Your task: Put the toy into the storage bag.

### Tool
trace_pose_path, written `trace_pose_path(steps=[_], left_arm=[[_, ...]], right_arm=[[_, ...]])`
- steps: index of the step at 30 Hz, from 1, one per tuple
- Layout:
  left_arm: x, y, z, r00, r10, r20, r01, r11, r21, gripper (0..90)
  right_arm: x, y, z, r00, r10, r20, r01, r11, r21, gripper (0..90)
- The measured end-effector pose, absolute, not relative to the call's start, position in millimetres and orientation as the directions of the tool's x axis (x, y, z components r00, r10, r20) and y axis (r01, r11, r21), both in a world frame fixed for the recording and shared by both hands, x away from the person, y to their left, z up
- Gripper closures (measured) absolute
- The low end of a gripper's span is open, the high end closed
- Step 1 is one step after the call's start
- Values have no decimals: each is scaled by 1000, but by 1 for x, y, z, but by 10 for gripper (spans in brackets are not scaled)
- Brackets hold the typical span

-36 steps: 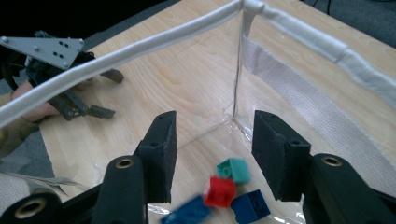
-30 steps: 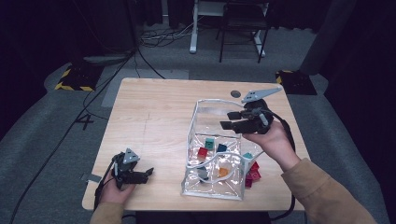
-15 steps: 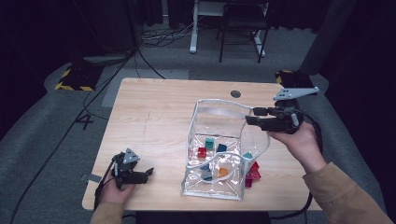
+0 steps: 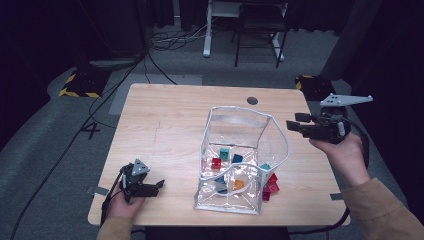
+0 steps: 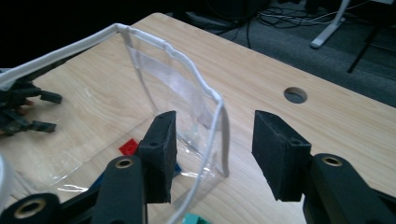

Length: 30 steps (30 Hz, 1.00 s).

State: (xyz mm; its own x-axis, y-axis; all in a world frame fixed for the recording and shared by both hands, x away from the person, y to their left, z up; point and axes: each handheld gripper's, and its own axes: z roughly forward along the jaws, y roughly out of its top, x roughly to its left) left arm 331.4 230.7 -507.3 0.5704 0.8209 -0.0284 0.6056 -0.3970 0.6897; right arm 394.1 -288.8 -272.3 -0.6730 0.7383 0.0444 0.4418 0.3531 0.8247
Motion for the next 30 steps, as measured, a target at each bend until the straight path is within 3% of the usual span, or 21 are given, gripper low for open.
trace_pose_path(steps=[14, 30], left_arm=[[331, 231, -507, 570, 821, -28, 606, -397, 690, 145], [331, 231, -507, 571, 821, -29, 606, -397, 690, 145]], right_arm=[[388, -317, -283, -603, 797, 2, 446, 336, 829, 504], [389, -319, -350, -580, 815, 9, 523, 364, 771, 504]])
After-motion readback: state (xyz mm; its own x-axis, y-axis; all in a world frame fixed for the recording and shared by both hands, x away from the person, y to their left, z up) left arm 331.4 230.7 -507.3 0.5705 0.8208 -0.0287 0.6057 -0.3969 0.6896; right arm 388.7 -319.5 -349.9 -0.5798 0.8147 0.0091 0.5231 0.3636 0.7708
